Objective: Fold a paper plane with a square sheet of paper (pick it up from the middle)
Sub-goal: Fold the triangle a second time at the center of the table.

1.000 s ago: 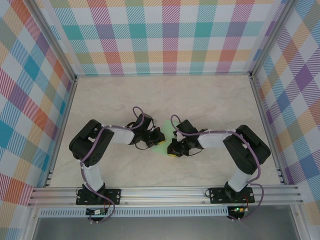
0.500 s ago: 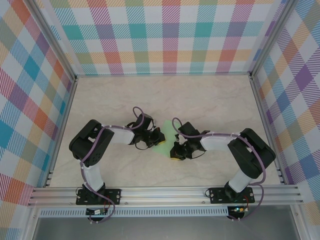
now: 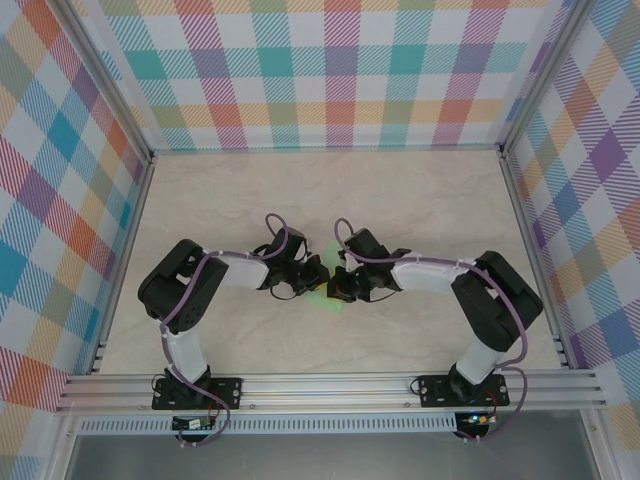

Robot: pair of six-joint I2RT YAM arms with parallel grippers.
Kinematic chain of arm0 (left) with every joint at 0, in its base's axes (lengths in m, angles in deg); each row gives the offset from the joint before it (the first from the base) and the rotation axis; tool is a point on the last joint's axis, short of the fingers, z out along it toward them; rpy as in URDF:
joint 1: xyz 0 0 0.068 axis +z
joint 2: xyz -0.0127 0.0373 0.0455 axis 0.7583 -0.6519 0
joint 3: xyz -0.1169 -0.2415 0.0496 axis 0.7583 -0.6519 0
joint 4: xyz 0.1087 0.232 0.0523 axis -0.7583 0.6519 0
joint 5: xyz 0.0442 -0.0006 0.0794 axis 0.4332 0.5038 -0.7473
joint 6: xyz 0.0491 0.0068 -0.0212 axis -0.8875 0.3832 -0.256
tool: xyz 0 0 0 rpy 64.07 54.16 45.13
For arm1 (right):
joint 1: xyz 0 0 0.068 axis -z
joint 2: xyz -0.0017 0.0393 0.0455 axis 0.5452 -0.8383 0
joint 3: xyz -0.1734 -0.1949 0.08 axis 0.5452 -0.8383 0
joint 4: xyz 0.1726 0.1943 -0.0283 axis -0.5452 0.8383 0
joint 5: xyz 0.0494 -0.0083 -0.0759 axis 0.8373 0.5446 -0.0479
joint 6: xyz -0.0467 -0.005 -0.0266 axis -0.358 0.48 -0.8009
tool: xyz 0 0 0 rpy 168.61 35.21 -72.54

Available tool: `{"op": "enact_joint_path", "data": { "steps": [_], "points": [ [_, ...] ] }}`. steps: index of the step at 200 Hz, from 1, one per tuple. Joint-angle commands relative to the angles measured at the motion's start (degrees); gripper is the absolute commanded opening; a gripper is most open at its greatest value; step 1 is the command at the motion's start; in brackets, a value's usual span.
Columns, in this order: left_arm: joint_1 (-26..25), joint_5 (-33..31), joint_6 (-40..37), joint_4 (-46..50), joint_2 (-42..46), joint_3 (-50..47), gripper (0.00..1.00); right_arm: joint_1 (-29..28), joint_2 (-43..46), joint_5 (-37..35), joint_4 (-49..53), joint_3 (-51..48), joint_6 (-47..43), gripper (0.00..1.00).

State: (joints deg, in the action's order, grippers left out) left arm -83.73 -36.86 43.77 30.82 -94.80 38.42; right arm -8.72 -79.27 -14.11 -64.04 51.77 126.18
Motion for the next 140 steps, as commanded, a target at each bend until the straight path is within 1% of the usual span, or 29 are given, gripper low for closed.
{"op": "enact_joint_path", "data": {
  "steps": [1, 54, 140],
  "points": [
    [-0.3, -1.0, -0.1, 5.0, 0.3, -1.3, 0.0, -0.4, -2.1, -2.3, 1.6, -1.2, 0.8, 0.05],
    [-0.3, -2.2, -1.3, 6.5, 0.7, -0.2, 0.0, -0.3, -1.7, -2.7, 3.2, -6.1, 0.1, 0.03],
    [1.9, -4.7, -3.4, 9.9, 0.1, 5.0, 0.0, 0.3, -3.1, 0.1, 6.8, -4.1, -5.4, 0.03]
  ]
}}
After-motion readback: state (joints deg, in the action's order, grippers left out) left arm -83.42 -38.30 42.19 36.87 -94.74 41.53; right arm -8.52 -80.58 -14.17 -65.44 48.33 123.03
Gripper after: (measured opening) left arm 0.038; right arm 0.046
